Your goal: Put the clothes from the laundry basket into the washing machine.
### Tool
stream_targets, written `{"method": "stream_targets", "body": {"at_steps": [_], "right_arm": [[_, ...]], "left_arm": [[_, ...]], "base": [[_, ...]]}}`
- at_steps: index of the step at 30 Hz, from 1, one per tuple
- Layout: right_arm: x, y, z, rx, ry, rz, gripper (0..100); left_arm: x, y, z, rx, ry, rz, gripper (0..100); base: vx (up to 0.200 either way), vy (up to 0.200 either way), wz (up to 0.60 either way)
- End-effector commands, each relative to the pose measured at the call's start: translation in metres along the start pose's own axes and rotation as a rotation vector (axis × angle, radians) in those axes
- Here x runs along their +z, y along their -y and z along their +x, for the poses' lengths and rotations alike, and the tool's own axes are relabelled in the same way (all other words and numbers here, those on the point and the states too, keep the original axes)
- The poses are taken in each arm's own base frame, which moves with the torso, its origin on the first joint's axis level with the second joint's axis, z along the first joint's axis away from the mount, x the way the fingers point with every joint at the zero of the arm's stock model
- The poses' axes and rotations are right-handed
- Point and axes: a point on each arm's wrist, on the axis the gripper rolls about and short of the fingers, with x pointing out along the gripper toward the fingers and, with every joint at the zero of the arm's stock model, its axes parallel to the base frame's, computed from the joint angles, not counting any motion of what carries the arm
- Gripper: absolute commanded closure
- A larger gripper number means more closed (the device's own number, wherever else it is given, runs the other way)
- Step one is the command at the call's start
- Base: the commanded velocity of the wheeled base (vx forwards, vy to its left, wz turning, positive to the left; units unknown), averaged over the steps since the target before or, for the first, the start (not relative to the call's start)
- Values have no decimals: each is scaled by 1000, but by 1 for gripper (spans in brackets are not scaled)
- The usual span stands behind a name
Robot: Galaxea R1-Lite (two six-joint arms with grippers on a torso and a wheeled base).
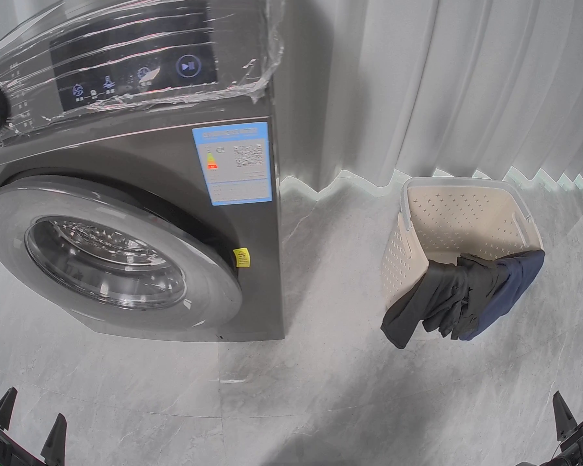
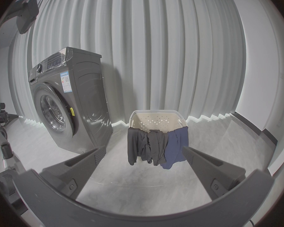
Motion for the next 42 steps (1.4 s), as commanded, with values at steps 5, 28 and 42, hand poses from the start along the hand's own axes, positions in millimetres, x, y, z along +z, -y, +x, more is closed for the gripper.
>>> {"method": "stream_targets", "body": {"at_steps": [5,28,42], "right_arm": [[-5,0,0,1,0,0,0],[-5,0,0,1,2,0,0],[-5,0,0,1,0,0,0]], "left_arm": [[-5,0,0,0,2,0,0],[-4,0,0,0,3,0,0],[-5,0,0,0,2,1,0]], "base": [[0,200,0],[0,26,0],[0,100,0]]}}
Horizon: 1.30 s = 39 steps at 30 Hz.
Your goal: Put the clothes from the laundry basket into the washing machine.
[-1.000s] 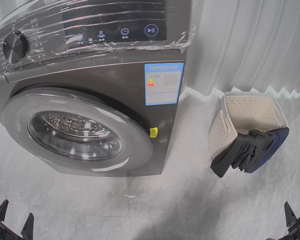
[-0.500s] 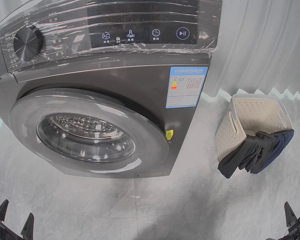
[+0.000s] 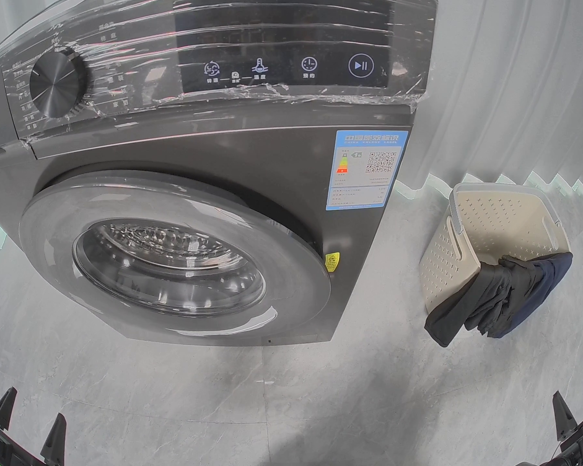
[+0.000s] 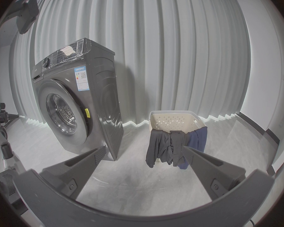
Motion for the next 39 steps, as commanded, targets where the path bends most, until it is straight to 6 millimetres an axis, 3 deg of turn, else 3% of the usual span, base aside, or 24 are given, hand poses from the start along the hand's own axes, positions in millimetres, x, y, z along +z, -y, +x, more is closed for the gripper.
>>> {"method": "stream_targets", "body": {"at_steps": [1,5,35,39], "right_arm": [[-5,0,0,2,0,0,0],[-5,0,0,2,0,0,0],[-5,0,0,0,0,1,0],[-5,0,0,0,0,1,0]], "left_arm": [[-4,0,0,0,3,-1,0],[-4,0,0,0,5,0,0],[-5,0,0,0,2,1,0],[-5,0,0,0,2,-1,0]], "base": [[0,200,0],[0,200,0],[0,0,60],[0,200,0]]}}
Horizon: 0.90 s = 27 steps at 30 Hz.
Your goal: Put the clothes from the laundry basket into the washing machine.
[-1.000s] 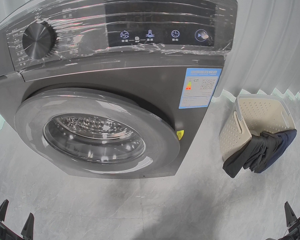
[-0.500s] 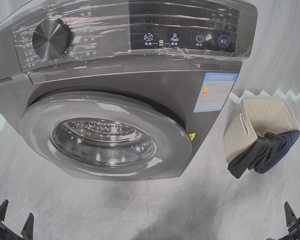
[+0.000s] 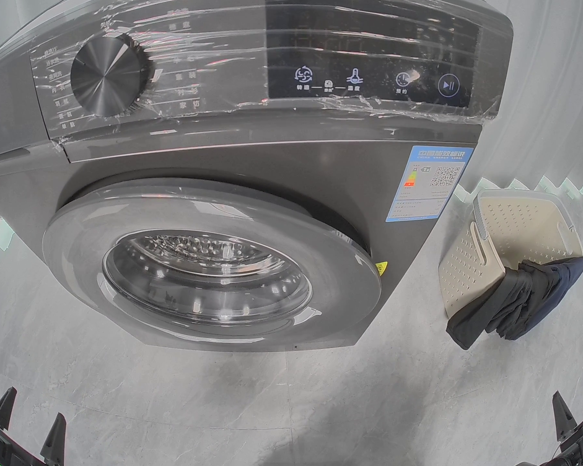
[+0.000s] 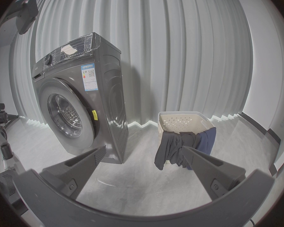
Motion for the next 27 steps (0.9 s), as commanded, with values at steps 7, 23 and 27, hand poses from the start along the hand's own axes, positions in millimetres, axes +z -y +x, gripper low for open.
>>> {"method": "stream_targets", "body": {"at_steps": [7,23,27], "right_arm": [[-5,0,0,1,0,0,0],[-5,0,0,1,0,0,0],[-5,0,0,1,0,0,0]], "left_arm": [[-4,0,0,0,4,-1,0],[-5,0,0,0,3,-1,0],[-5,0,0,0,3,-1,0]], "base": [[0,143,0],[0,0,225],[0,0,0]]}}
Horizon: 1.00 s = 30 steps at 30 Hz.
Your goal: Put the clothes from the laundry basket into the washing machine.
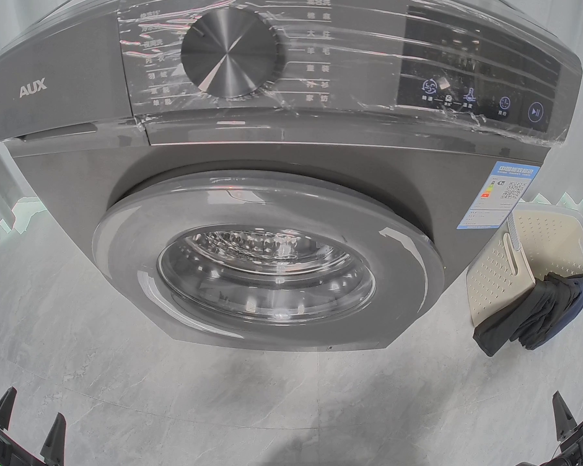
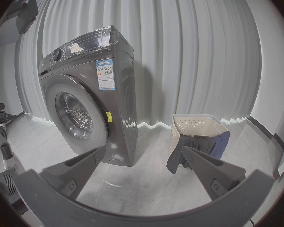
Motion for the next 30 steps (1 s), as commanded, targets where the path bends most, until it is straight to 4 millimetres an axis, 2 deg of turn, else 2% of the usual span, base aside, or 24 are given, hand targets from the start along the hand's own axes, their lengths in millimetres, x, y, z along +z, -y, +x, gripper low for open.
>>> {"method": "stream_targets", "body": {"at_steps": [1,11,30], "right_arm": [[-5,0,0,1,0,0,0],[-5,0,0,1,0,0,0],[-5,0,0,0,0,0,0]], "left_arm": [[-4,0,0,0,4,-1,0],[-4,0,0,0,4,-1,0],[-5,0,0,0,4,1,0]], "base": [[0,0,0],[0,180,0],[0,0,0]]}}
